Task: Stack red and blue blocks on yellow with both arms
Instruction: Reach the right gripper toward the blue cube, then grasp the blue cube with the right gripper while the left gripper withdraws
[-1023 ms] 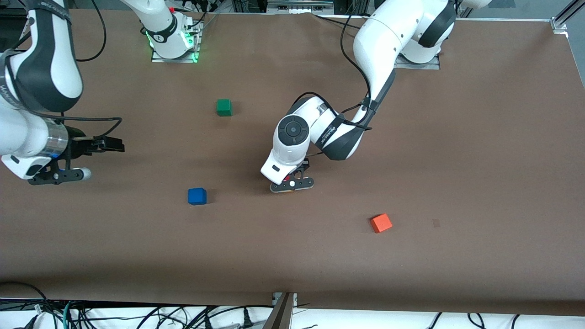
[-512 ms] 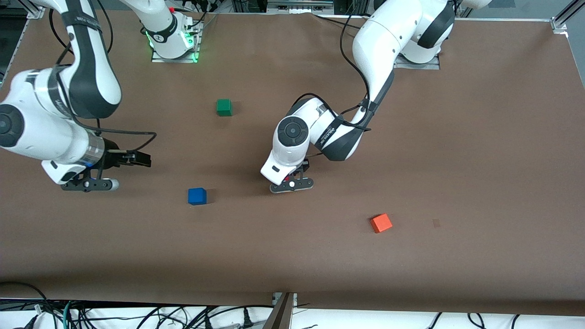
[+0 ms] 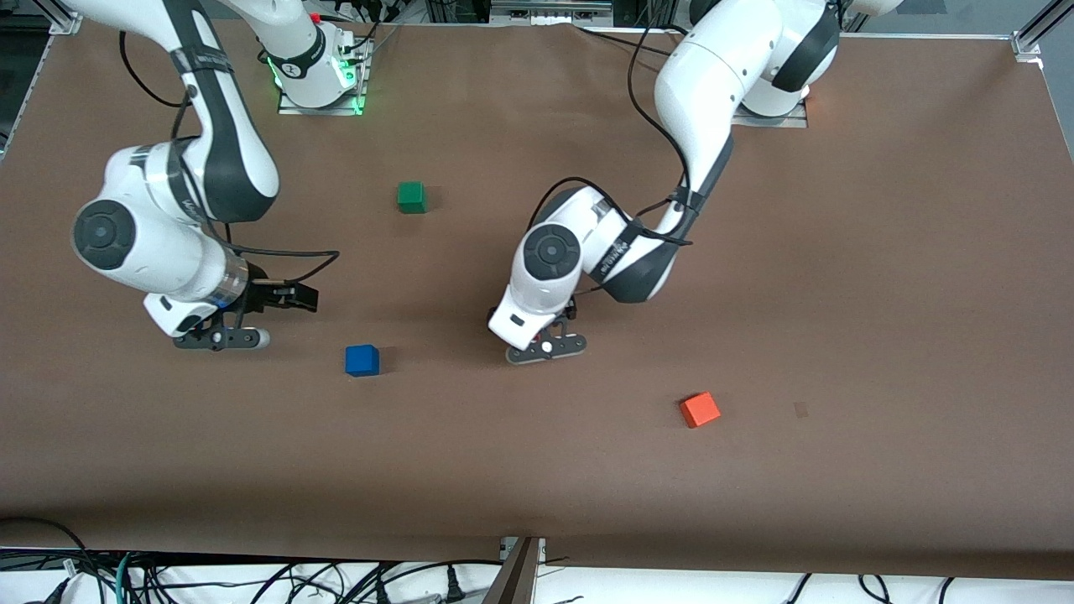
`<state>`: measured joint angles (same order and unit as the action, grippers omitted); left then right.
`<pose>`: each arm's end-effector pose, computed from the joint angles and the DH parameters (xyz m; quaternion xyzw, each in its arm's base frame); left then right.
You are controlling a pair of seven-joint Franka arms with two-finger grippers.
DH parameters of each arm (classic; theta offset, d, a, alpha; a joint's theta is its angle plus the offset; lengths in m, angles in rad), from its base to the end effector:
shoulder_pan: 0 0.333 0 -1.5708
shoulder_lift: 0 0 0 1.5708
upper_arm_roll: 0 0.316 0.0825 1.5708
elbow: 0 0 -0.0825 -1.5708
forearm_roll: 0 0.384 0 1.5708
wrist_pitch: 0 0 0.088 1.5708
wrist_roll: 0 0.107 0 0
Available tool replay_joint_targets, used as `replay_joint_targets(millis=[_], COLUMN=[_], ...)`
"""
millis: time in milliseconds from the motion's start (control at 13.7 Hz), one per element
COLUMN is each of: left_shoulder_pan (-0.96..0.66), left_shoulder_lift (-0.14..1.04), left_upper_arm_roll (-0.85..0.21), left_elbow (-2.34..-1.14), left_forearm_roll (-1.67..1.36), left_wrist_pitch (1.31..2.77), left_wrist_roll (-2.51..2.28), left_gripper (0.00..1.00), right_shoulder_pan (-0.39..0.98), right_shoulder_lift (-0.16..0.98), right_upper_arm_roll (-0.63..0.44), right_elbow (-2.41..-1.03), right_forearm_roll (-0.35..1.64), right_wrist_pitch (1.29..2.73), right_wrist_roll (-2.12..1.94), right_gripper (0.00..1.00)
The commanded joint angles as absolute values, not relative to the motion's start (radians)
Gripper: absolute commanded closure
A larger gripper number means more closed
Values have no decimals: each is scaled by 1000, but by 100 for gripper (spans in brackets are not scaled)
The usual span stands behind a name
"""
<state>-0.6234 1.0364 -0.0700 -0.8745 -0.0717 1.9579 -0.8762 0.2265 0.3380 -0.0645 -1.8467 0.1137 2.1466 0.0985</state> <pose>0.6245 -0.4945 0.2713 0.9903 0.1214 -0.0271 0.0621 0.6186 0.1084 0.3402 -0.9992 -0.0015 0.0230 0.0337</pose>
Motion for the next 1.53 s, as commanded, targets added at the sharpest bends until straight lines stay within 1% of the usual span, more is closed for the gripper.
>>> replay_joint_targets(millis=[0,219,365,512,658,877,1023,1096,1242,1315,1462], left_shoulder_pan=[-560,-464,-376,-283,-183,-46,21,62,118,142,156], left_shoulder_lift=[973,911,856,809,753,678,629,606,562,548,532], left_upper_arm_roll=[-69,-64,-63,-60,-66,-77,-75,-78,-78,-78,-72], left_elbow=[-864,-867,-874,-876,-876,-876,-874,-873,-874,-874,-876], left_forearm_roll=[-95,-86,-86,-83,-86,-100,-120,-121,-149,-155,-155], left_wrist_pitch=[1831,1735,1697,1636,1588,1520,1450,1430,1393,1385,1378], left_wrist_roll=[-766,-668,-562,-441,-401,-318,-214,-186,-173,-173,-173], left_gripper=[0,0,0,0,0,0,0,0,0,0,0], right_shoulder_pan=[245,282,296,325,327,360,360,360,359,354,351], right_shoulder_lift=[388,484,535,554,577,629,641,646,660,661,661], right_upper_arm_roll=[-63,-63,-63,-63,-63,-63,-63,-63,-63,-63,-63], right_elbow=[-1887,-1849,-1827,-1825,-1825,-1830,-1833,-1833,-1832,-1832,-1830], right_forearm_roll=[126,124,124,123,120,124,124,124,126,124,124], right_wrist_pitch=[2293,2431,2482,2511,2549,2630,2645,2648,2655,2657,2657], right_wrist_roll=[106,106,106,106,104,106,106,106,106,106,106], right_gripper=[0,0,0,0,0,0,1,5,16,26,52])
